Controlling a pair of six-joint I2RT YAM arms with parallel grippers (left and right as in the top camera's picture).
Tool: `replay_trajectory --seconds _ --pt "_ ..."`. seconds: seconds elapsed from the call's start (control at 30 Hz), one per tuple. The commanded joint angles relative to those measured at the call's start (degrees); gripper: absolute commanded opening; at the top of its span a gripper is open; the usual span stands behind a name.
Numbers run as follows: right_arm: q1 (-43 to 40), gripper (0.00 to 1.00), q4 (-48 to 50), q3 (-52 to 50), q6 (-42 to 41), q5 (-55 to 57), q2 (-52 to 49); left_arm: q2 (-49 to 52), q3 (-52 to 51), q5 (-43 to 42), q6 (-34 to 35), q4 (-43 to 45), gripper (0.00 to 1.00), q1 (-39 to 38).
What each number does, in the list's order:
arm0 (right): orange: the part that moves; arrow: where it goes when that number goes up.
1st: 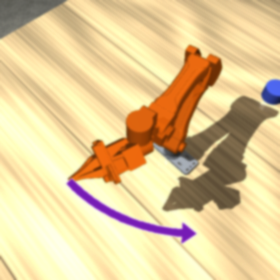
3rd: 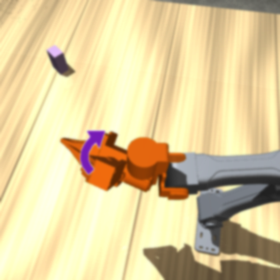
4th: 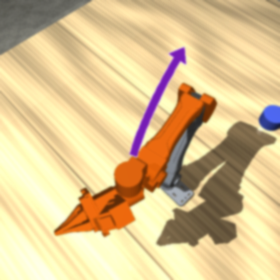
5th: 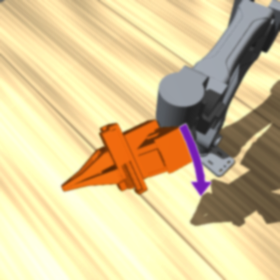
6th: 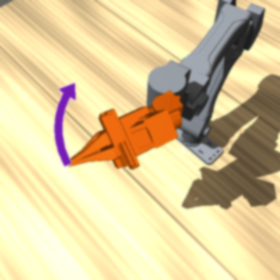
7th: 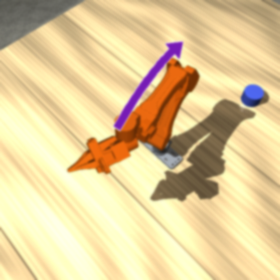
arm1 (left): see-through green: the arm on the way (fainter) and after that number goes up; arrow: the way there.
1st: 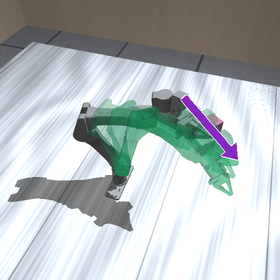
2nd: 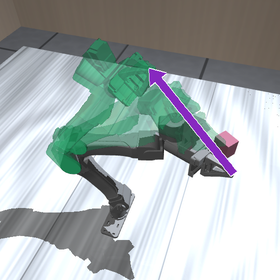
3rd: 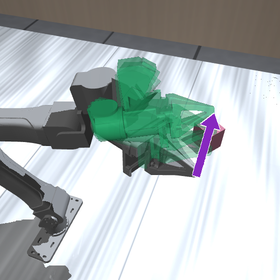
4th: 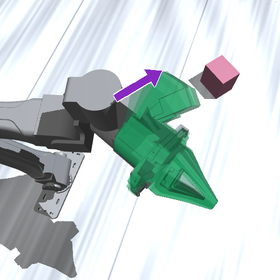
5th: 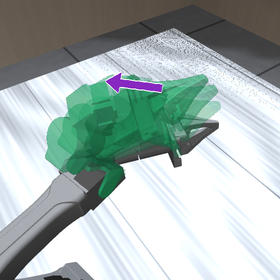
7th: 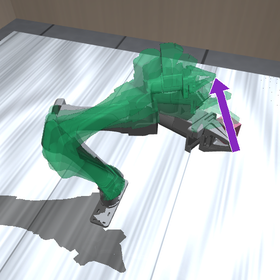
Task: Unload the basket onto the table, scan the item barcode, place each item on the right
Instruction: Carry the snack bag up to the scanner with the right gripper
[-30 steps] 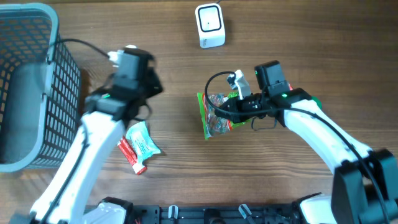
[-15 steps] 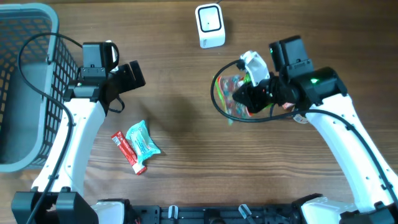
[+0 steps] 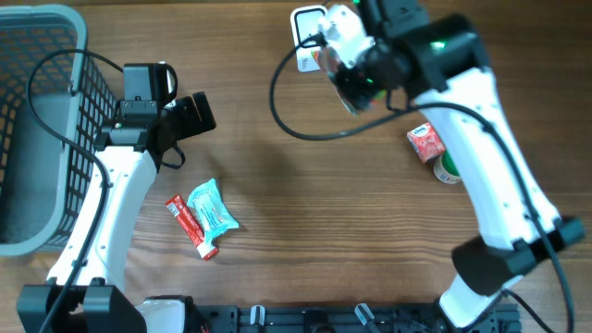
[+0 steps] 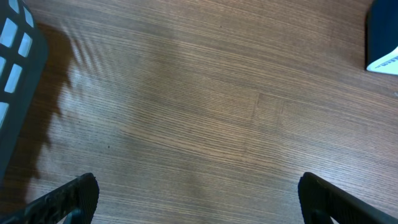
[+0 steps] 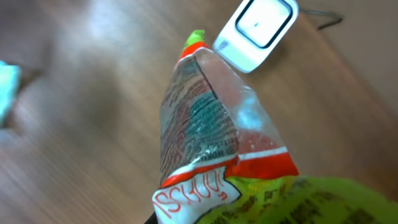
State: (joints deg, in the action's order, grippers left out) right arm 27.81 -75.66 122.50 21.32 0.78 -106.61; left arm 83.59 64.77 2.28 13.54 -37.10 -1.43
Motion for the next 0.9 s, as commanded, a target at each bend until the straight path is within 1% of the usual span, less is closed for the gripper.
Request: replay_trajectory --seconds 0.0,0.1,0.2,0.3,0.47,0.57,0.67,0.73,0.83,0.87 --pt "2.3 0.04 5.8 1.5 6.3 11.6 -4.9 0.4 0.2 0.8 -1.2 0.0 1.00 0.3" --pt "4.5 0.04 15.6 1.5 15.6 19.1 -9.1 0.4 0.2 0.8 -1.2 0.0 1.00 0.3" --pt "5.0 0.04 30.5 0.4 25.4 24.5 -12.6 0.4 0.2 0.8 -1.2 0.0 1.00 0.3" --pt "5.0 0.04 39.2 0.4 28.0 29.3 -16.3 0.4 0.2 0.8 -1.2 0.0 1.00 0.3" --pt "5.0 0.04 56.8 0.4 28.0 33.9 -24.3 0.4 0.2 0.8 -1.2 0.0 1.00 0.3" --pt "5.0 0.04 65.4 0.4 28.0 40.0 -28.6 0.4 0.2 0.8 -1.2 0.0 1.00 0.3" --pt "5.0 0.04 67.8 0.4 25.9 39.8 -31.3 0.4 0.2 0.8 -1.2 0.0 1.00 0.3" --pt "5.0 0.04 68.0 0.4 20.3 37.7 -32.7 0.4 0.2 0.8 -1.2 0.0 1.00 0.3" --pt "5.0 0.04 68.1 0.4 13.5 37.8 -34.3 0.4 0.2 0.8 -1.2 0.0 1.00 0.3" --pt "4.8 0.04 68.1 0.4 12.8 37.7 -34.6 0.4 0.2 0.8 -1.2 0.0 1.00 0.3"
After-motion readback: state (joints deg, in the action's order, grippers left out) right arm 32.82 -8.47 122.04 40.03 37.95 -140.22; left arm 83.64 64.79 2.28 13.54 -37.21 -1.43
